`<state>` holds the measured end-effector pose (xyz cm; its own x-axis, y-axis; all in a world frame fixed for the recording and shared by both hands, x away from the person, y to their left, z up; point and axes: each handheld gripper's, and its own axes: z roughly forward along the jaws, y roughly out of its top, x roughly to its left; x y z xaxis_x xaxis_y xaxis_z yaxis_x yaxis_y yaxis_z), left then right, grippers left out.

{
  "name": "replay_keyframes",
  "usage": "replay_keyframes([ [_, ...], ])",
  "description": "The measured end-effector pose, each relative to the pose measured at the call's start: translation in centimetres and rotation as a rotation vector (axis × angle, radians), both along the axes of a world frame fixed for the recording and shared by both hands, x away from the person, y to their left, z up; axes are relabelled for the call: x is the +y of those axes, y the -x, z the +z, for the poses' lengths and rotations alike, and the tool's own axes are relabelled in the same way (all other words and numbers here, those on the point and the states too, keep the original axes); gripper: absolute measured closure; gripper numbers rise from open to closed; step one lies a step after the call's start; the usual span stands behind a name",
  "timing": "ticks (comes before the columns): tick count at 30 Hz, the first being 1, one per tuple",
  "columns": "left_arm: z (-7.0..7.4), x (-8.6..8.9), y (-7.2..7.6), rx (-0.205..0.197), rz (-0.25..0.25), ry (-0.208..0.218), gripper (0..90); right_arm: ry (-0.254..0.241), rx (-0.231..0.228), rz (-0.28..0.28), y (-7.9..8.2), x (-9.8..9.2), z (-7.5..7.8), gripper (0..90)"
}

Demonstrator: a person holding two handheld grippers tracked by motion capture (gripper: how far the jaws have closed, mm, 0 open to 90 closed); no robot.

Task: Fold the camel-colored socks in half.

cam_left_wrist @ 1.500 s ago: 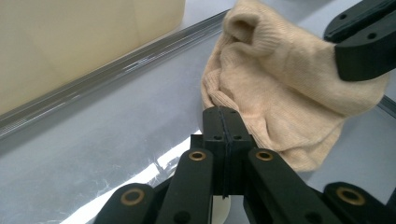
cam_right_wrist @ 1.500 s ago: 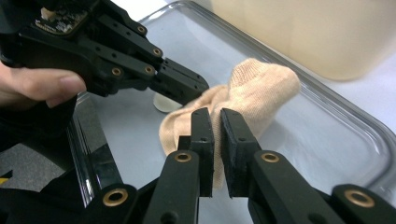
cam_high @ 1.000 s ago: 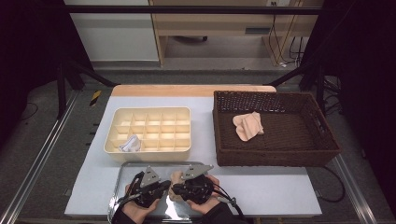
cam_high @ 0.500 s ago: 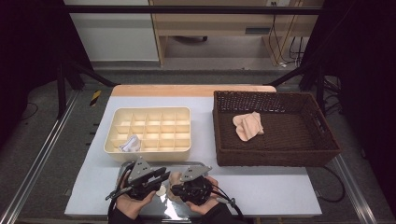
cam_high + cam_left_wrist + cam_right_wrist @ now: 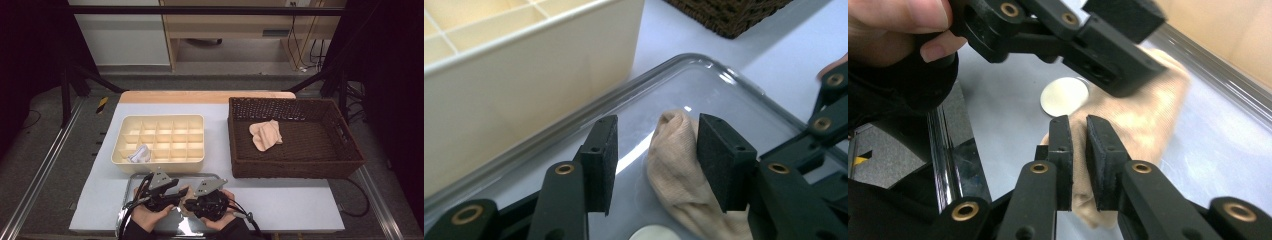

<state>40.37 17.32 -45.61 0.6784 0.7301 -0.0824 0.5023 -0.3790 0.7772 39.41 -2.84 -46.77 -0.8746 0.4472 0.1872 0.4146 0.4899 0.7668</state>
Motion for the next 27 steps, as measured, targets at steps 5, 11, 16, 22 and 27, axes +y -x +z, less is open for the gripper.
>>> replay_keyframes([
  [5,-0.2,0.5,0.3,0.007,0.009,0.007,50.2,0.017,0.003,-0.03,-0.1,-0.9,0.2,79.2],
  [11,-0.6,0.7,1.1,0.021,0.021,0.035,47.1,0.028,-0.005,-0.126,-0.5,-2.5,0.6,77.9],
  [16,-0.9,0.5,1.7,0.021,0.039,0.036,46.3,0.011,-0.011,-0.138,-0.4,-2.5,0.8,77.0],
  [22,-1.0,0.5,1.9,0.021,0.037,0.032,46.2,-0.007,-0.021,-0.169,-0.3,-2.6,1.3,76.4],
  [27,-1.1,0.7,1.9,0.044,0.034,0.052,44.6,0.028,0.005,-0.153,-0.1,-2.3,0.0,78.9],
])
